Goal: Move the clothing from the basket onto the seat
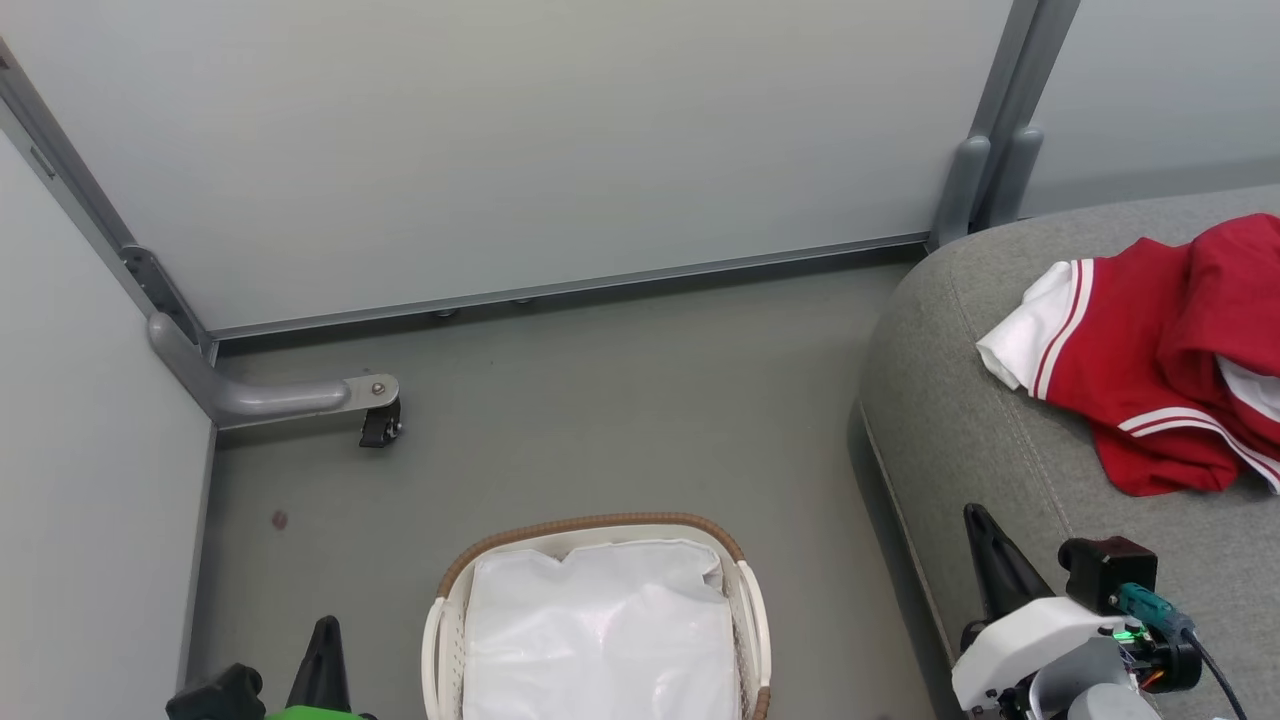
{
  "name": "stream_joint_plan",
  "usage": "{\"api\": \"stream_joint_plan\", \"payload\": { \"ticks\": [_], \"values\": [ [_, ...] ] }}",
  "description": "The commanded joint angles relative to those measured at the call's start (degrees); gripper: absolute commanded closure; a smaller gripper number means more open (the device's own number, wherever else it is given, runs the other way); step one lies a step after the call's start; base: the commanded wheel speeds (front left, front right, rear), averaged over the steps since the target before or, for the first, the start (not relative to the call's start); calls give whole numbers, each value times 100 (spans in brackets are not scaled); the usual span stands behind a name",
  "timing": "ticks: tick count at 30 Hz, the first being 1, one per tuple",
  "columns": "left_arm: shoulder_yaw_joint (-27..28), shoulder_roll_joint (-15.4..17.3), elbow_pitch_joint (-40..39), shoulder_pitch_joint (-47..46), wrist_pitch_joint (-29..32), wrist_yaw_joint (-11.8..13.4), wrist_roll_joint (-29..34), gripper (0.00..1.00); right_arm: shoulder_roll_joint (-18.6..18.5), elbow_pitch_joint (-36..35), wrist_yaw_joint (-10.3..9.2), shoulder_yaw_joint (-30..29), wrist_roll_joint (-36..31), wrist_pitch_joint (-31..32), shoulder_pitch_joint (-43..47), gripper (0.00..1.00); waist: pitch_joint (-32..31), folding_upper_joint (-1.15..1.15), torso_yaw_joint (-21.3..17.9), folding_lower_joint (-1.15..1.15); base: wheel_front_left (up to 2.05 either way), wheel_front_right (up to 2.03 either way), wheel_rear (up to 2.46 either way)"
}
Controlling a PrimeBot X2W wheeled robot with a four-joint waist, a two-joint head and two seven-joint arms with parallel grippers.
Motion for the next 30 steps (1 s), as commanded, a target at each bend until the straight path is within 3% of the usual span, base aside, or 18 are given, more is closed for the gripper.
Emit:
{"api": "stream_joint_plan", "payload": {
  "ticks": [1,30],
  "values": [
    [47,21,-145,-122,49,-13,-235,100,-24,-137,-1,-43,280,59,-88,100,0,0,-1,0,0,0,0],
    [255,35,-663,-329,706,-46,-2622,100,-40,-495,-2,-299,3042,711,-50,100,-12,0,-19,0,0,0,0]
  ]
}}
